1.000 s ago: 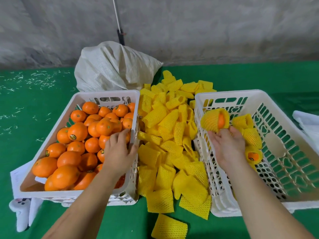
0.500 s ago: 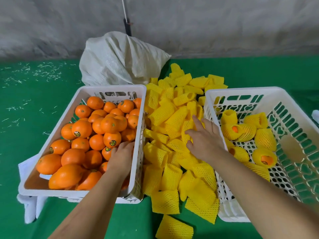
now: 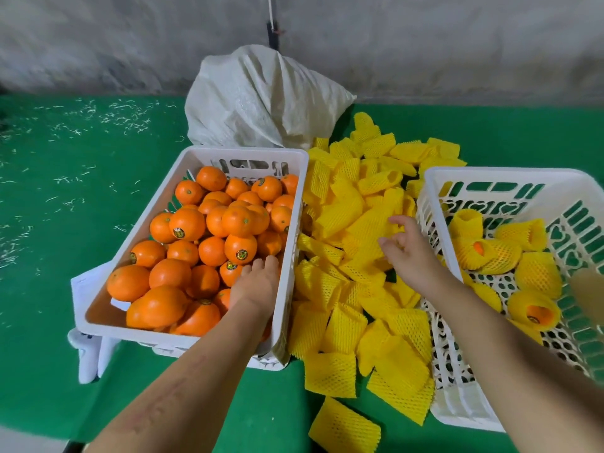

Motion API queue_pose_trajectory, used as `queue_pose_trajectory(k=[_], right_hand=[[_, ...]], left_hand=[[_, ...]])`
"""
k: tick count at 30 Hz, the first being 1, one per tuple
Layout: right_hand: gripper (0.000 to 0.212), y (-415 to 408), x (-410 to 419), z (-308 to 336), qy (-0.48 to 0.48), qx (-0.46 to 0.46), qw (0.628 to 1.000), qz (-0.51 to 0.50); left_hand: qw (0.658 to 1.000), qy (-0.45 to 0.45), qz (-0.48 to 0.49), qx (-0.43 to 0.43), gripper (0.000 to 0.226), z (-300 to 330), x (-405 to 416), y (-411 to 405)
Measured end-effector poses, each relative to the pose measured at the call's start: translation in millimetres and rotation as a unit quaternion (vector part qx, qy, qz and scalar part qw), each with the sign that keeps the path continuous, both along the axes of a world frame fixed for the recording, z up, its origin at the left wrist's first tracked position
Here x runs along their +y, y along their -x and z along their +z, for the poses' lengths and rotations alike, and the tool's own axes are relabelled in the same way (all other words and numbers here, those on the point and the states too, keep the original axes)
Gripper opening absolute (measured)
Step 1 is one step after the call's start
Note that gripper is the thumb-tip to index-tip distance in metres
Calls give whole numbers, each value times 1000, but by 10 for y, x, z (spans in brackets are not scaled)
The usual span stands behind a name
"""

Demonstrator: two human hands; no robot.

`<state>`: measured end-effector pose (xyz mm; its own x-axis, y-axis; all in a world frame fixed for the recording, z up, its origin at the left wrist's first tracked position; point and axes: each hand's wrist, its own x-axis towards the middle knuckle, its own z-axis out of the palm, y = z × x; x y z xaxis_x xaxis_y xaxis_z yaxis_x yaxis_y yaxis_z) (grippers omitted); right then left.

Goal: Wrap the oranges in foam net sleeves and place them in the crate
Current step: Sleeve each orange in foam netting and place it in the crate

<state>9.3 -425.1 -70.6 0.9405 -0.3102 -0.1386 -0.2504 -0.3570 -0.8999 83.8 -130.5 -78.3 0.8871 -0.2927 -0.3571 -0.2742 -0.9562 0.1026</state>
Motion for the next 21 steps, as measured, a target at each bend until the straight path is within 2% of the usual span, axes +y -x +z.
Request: queue_pose_trajectory(k=[2,4,7,9,12,16,18,21], right_hand=[[42,147,94,63,-59,-12,997,-42],[41,303,224,66,-107,-11,990,-91],[33,492,525,3,-231,0,962,-143],[38,595,666,-94,-335,5,929,-156],[36,775,816,-56,-402,8,904,-148],[30,884,889,45,-372,-16,910,-183],[25,863,942,95,-347,-36,915,-204],[35,787,1047,196,-283,-72,932,-215]], left_hand=[[998,-58,-22,-22,58,-32,5,24],[996,-72,-25,-36,59,-40,-5,26],[999,-25,-10,-33,57,-9,-26,24],[999,0,2,-43,50,33,-12,42],[996,42,26,-81,52,98,104,76],[975,197,46,-93,80,265,315,170],[939,319,72,-108,79,334,391,266],[869,482,72,-85,71,414,425,478]])
